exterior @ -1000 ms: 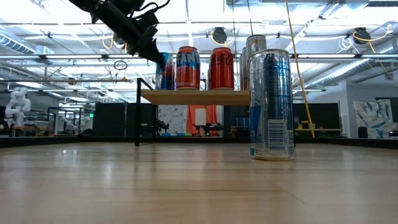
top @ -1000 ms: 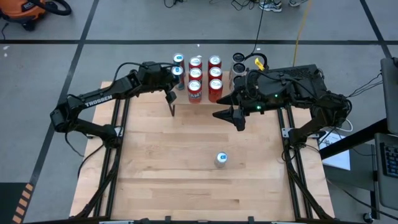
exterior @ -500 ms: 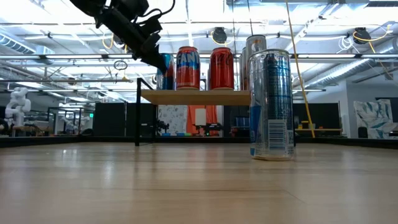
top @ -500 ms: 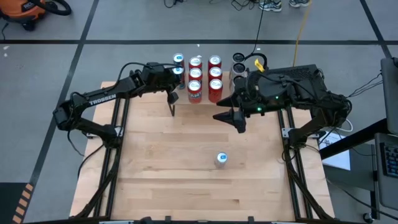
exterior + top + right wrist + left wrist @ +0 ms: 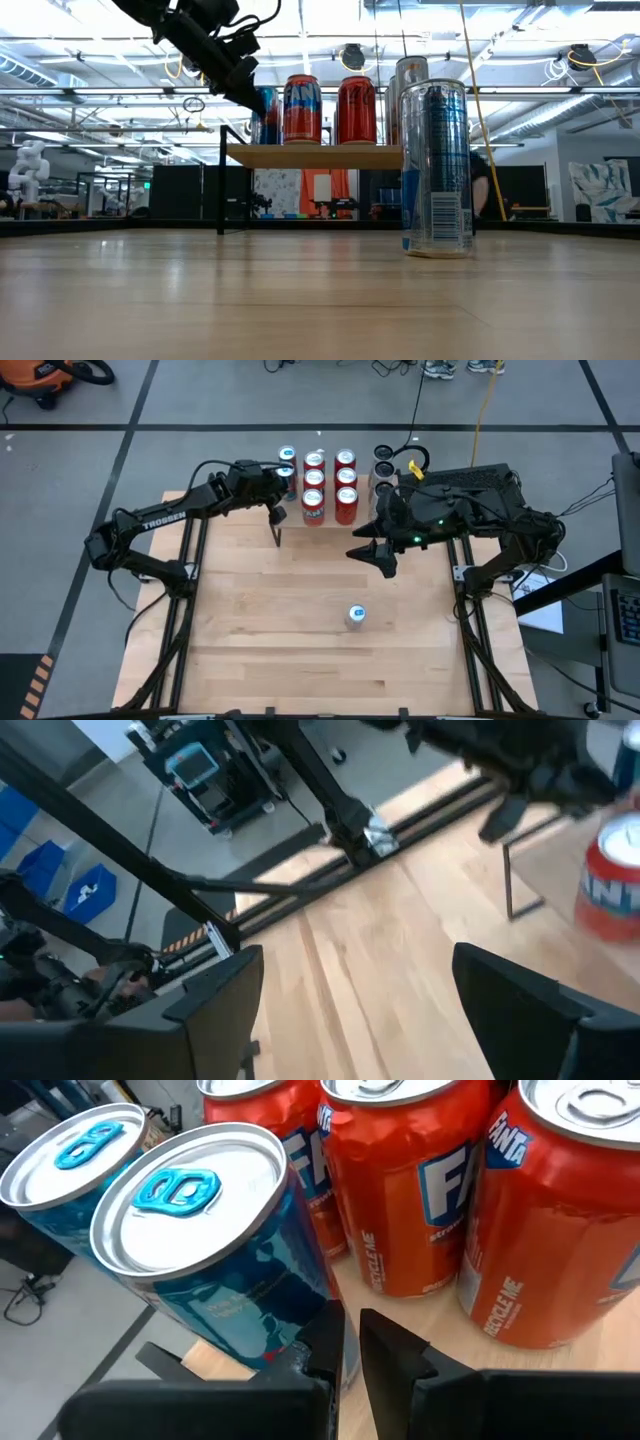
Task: Place canned beverage on shelf
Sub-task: Put the top blue soda can on the shelf aligned with the other blue soda can, then put the blue soda can on the shelf aligned with the other blue soda can
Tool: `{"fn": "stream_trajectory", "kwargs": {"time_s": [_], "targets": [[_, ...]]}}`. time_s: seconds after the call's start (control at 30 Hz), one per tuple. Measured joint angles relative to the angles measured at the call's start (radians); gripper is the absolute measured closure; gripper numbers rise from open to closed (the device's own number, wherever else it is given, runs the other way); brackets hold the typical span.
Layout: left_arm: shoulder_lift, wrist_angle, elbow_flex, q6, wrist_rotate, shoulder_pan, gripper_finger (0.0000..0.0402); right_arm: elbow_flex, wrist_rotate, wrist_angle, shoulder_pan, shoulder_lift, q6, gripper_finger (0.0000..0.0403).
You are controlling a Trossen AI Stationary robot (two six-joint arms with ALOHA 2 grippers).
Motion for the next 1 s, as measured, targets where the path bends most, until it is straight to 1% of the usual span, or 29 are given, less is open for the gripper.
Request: {"fn": "stream_trajectory", "kwargs": {"time_s": [0.07, 0.13, 0.27, 0.33, 0.4, 0.47, 0.57, 0.7, 0.83, 0.93, 1.0], "targets": [[-0.009, -0.003, 0.0, -0.015, 0.005, -0.007, 0.0362, 0.0, -0.003, -0.034, 0.002, 0.004, 0.023, 0.0099], [-0.028, -0.002, 0.0, -0.048, 0.04, -0.017, 0.0362, -0.004, -0.002, -0.08, 0.014, 0.009, 0.048, 0.0099], [-0.093, -0.029, 0.0, -0.177, 0.097, -0.046, 0.0362, -0.034, -0.004, -0.143, 0.05, 0.021, 0.082, 0.0099], [-0.135, -0.05, 0.0, -0.26, 0.152, -0.059, 0.0362, -0.065, -0.026, -0.151, 0.064, 0.03, 0.096, 0.0099], [-0.171, -0.057, 0.0, -0.347, 0.237, -0.078, 0.0362, -0.104, -0.049, -0.175, 0.084, 0.035, 0.098, 0.0099], [-0.202, -0.067, 0.0, -0.431, 0.32, -0.098, 0.0362, -0.156, -0.067, -0.163, 0.1, 0.041, 0.091, 0.0099], [-0.239, -0.078, 0.0, -0.509, 0.386, -0.143, 0.0362, -0.245, -0.091, -0.152, 0.114, 0.041, 0.073, 0.0099], [-0.279, -0.079, 0.0, -0.552, 0.397, -0.218, 0.0362, -0.377, -0.131, -0.096, 0.117, 0.041, 0.041, 0.009], [-0.285, -0.08, 0.0, -0.556, 0.397, -0.29, 0.0362, -0.5, -0.183, 0.005, 0.117, 0.042, -0.007, 0.0063], [-0.285, -0.08, 0.0, -0.582, 0.396, -0.337, 0.0362, -0.577, -0.185, 0.066, 0.117, 0.042, -0.056, 0.0041], [-0.279, -0.079, 0.0, -0.602, 0.377, -0.37, 0.0362, -0.616, -0.186, 0.086, 0.117, 0.042, -0.083, 0.0031]]}}
